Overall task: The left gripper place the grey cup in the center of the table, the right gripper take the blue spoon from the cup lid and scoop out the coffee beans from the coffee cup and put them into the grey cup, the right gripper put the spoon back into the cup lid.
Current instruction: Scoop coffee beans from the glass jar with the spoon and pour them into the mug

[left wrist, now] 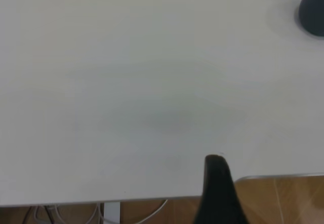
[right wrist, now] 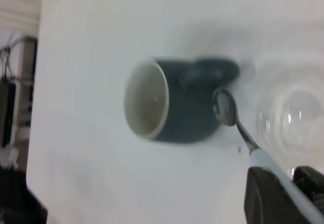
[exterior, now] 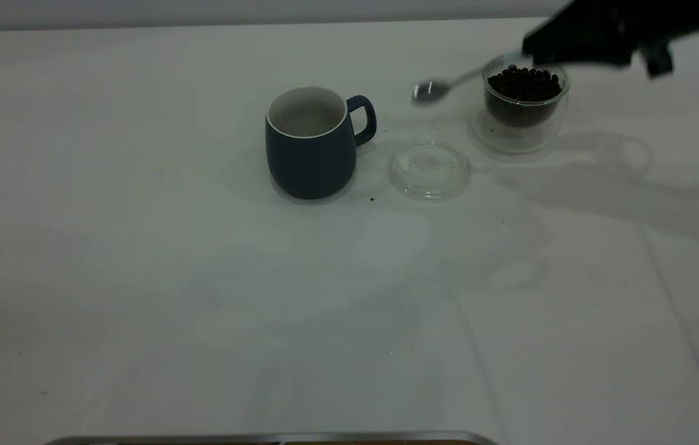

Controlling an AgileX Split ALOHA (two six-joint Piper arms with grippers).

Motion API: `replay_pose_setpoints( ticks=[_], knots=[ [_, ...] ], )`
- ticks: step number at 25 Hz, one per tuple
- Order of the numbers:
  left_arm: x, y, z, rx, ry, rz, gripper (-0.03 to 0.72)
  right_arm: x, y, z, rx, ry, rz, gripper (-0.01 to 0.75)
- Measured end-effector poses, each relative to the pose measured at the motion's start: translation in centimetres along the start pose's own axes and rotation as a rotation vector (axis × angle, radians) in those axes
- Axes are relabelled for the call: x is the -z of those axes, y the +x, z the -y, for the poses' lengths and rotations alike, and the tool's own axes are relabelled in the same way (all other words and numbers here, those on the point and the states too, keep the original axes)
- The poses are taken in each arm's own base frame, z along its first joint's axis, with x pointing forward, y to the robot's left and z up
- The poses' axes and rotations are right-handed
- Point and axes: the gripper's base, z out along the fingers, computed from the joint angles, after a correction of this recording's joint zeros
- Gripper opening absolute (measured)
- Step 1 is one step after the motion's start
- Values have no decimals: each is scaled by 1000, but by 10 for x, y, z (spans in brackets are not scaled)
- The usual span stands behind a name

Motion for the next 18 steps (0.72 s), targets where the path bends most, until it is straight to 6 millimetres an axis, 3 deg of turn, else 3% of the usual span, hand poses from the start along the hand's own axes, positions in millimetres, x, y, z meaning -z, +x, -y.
replay_pose_setpoints(
  ticks=[3,8,18],
  knots=[
    [0,0,0,3,0,0,592,20,-13,-2,-1,26,81,107],
    [0,0,0,2,0,0,592,42,-20,23,4,139,135,107],
    [0,0,0,2,1,0,592,46,-24,36,275,291,139,107]
  ],
)
